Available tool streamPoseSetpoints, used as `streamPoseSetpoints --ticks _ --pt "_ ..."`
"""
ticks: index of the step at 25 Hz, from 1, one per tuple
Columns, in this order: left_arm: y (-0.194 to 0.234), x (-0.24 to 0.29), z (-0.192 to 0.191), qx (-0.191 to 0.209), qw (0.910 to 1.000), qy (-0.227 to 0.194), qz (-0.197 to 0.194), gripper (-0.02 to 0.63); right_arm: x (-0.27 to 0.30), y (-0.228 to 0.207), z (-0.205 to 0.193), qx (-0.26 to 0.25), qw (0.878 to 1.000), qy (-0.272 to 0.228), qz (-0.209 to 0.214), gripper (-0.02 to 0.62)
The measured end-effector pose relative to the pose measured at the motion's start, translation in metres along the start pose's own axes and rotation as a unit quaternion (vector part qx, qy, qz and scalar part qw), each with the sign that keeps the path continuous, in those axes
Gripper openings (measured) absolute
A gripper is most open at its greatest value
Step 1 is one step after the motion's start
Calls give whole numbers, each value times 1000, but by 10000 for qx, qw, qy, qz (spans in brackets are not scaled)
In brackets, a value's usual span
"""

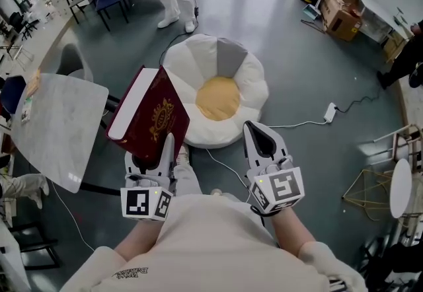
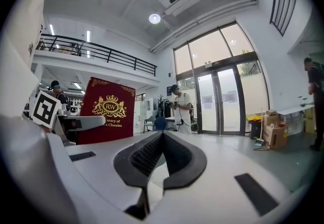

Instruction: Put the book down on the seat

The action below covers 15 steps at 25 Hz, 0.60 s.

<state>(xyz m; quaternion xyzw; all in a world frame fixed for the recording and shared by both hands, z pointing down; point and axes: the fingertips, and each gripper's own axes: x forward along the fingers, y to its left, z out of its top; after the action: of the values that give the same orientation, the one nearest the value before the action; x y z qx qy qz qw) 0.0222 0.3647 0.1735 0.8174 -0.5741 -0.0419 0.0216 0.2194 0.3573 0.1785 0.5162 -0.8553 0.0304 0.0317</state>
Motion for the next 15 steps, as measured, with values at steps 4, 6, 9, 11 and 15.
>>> streamPoseSetpoints --ticks 4,6,9,11,15 --pt "10 20 -3 -41 10000 5 -63 242 14 -7 -2 -17 9999 51 -85 -2" --pt "15 31 -5 -61 9999 1 -105 242 23 -10 -3 -20 9999 70 -118 -2" --pt "26 47 -9 -86 9998 35 -198 242 41 -12 -7 -10 9998 114 -173 -2" --pt "36 58 -12 -101 9996 74 -252 242 56 -12 -9 -2 9997 147 -205 -2" --pt "63 85 -15 -124 9992 167 -336 242 95 -13 -9 14 9995 220 -241 -2"
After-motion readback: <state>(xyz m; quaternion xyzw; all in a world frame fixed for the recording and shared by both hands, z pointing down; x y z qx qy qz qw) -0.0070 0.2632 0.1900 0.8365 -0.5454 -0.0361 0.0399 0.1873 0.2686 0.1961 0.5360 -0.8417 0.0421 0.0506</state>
